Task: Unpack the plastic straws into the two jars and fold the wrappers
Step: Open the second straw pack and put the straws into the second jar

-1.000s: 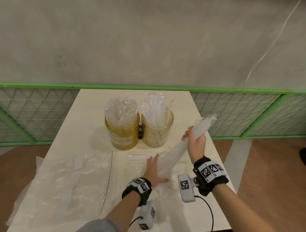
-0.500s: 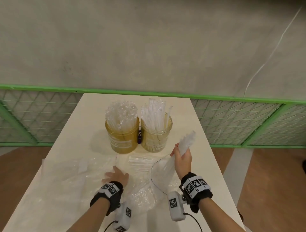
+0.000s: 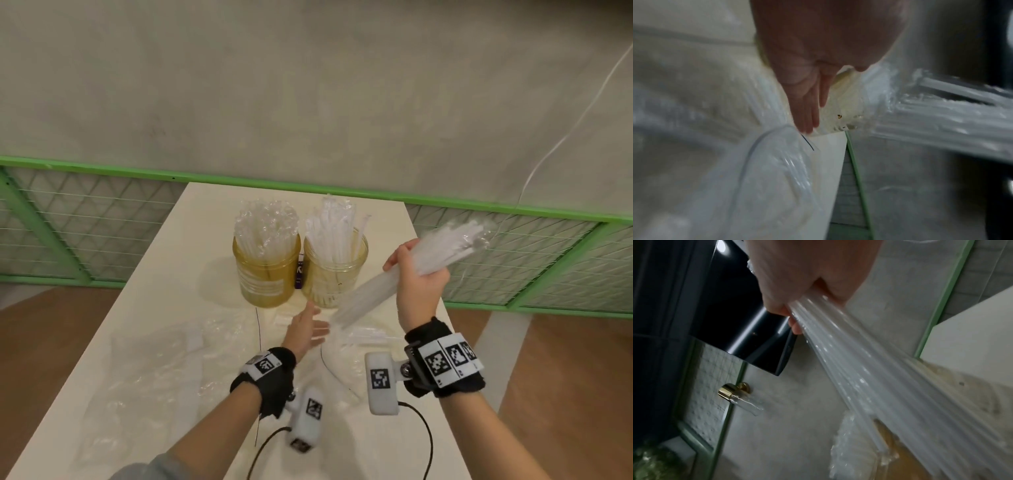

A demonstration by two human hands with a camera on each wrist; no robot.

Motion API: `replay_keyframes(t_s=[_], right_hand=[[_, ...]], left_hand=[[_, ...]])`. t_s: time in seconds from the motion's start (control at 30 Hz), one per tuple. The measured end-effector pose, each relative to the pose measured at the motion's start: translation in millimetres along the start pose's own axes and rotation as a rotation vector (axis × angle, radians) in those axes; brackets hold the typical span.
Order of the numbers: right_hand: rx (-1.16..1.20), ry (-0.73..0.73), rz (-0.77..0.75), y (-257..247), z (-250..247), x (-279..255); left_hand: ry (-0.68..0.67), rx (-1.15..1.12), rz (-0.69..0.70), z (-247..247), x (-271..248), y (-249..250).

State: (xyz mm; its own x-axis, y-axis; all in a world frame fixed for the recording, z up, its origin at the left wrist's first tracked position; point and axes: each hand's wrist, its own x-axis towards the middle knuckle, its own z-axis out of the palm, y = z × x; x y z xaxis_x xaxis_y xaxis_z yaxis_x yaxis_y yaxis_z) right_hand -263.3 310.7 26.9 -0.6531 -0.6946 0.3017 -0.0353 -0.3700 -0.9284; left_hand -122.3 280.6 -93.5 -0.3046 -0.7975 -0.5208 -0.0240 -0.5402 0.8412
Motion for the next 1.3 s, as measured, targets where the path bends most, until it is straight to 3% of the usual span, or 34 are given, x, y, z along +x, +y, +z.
replay_keyframes(t_s=[0.07,0.13,0.23,0.63,0.77,0.93,1.03,1.13,1.3], right_hand=[[0.032,-0.011,0.025,-0.9,6.5,-10.7],[0.031,-0.026,0.07,5.4,9.7,-24.3],[0.031,-0.032,0.093,13.4,8.1,-33.8],[-0.052,-0.254,0.088,5.4,5.5,-34.7],[-0.049,-0.206,0.11,7.8,6.5,-33.8],[0.083,-0.129,0.191,20.2,3.1,-34.6],[0.197,-0.087,0.287,28.6,4.8,-42.5],[0.065,-0.09,0.261,31.8,11.9,-47.2],[-0.118,-0.281,0.232,30.6,16.9,-42.3]], left_hand=[[-0.195,-0.368,-0.225,9.1,0.1,3.3],[-0.317,-0.572,-0.325,13.4,-2.2,7.9],[-0.277,-0.642,-0.312,14.7,-7.2,17.3],[-0.332,-0.493,-0.305,0.9,-10.7,24.6],[-0.273,-0.403,-0.269,0.4,-13.1,26.3],[-0.107,-0.369,-0.242,-5.5,-3.9,19.6],[-0.133,-0.376,-0.293,-8.4,-5.6,15.6],[-0.218,-0.446,-0.3,-6.8,-7.1,11.1],[-0.287,-0.358,-0.357,-11.1,3.9,-6.8]])
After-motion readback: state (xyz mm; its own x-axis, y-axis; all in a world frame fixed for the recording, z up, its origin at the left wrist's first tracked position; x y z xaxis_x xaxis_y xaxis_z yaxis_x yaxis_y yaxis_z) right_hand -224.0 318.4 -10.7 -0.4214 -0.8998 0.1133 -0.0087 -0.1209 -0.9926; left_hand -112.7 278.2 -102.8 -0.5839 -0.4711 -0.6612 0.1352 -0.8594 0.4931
